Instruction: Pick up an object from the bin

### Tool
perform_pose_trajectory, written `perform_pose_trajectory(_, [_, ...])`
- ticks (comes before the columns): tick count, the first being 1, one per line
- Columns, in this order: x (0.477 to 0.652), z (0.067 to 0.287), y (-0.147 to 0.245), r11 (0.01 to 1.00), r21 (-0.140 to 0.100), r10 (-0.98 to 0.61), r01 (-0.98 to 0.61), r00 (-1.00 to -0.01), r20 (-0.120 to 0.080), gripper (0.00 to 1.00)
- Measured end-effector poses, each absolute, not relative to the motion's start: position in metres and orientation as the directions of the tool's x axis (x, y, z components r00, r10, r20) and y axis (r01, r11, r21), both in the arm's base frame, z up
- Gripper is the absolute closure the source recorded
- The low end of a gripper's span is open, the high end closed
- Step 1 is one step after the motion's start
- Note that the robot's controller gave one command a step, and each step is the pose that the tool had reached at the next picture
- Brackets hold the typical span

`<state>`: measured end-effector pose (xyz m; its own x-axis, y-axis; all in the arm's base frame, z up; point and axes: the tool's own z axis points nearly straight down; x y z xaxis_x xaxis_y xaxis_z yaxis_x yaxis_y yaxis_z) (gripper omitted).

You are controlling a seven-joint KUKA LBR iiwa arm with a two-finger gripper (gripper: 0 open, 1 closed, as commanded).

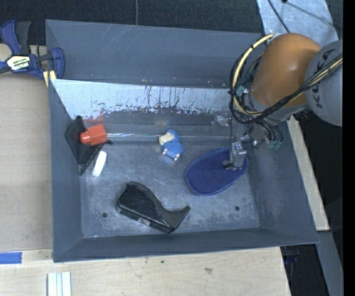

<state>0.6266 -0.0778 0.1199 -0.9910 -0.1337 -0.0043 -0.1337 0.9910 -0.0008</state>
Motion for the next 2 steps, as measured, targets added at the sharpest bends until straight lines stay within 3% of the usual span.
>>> perform_pose_trajectory(1, [0.562, 0.0734, -0.066, 0.889, -0.003, -0.459, -0.459, -0.889, -0.005, 0.0])
perform_pose_trajectory(2, [0.5641, 0.0762, -0.0657, 0.889, -0.006, -0.458, -0.458, -0.889, -0.01, 1.0])
